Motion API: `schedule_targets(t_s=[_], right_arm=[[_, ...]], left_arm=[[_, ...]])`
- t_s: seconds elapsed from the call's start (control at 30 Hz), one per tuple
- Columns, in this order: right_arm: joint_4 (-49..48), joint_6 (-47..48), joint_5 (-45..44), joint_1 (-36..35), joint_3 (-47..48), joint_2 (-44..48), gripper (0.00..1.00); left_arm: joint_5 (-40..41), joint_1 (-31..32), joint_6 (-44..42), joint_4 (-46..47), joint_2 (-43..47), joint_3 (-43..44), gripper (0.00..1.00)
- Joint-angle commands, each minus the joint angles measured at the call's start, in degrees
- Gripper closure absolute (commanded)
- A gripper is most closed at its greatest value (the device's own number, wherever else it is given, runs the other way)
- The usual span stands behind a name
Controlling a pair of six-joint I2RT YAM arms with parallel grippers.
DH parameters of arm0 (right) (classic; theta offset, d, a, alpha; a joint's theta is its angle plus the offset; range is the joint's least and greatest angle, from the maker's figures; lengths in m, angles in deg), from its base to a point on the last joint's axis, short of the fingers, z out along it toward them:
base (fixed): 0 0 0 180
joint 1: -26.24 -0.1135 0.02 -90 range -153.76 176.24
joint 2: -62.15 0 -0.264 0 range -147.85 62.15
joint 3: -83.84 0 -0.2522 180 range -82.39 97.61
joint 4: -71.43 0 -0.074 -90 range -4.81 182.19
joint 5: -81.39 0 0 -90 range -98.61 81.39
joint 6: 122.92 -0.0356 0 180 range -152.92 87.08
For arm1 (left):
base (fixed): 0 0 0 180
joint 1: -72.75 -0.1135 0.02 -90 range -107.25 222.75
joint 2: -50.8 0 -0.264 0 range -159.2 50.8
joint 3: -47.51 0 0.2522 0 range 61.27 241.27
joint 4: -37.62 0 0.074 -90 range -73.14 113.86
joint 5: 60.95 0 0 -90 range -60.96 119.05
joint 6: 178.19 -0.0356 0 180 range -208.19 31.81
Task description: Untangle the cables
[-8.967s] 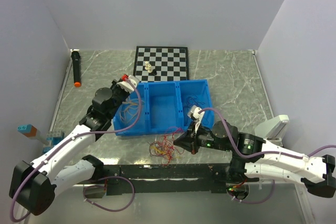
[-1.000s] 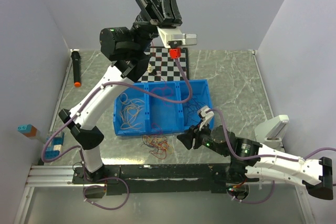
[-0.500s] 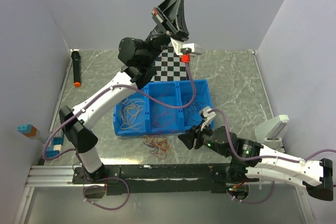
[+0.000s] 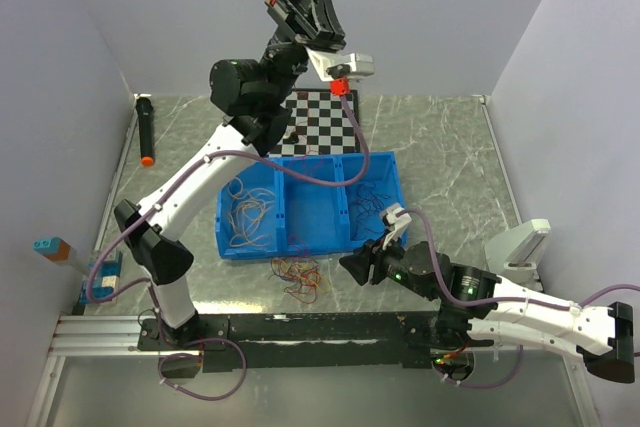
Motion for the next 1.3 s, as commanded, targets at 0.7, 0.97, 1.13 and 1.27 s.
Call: schedule_targets(t_s=[0.7,0.97,1.13,1.27], right_arm=[[-1.9,0.0,0.3,0.6,0.6,-0.9,0.43],[-1.5,-0.4,0.2,0.6,0.6,-0.1,0.42],[-1.0,-0.5,-0.2,0.6,0.2,0.8,0.42],[-0.6,-0.7,-0.5,0.6,-0.1,1.3,0.42]], left_arm=[[9.3,8.6,8.8,-4.8,20.0,-30.5,0.99],[13.9,9.5,15.5,-12.3,21.9,-36.5,0.99],[18.6,7.3,24.3,-19.0,21.7,-40.9,0.99],[21.5,3.9,32.1,-23.1,19.9,-41.1,0.99]])
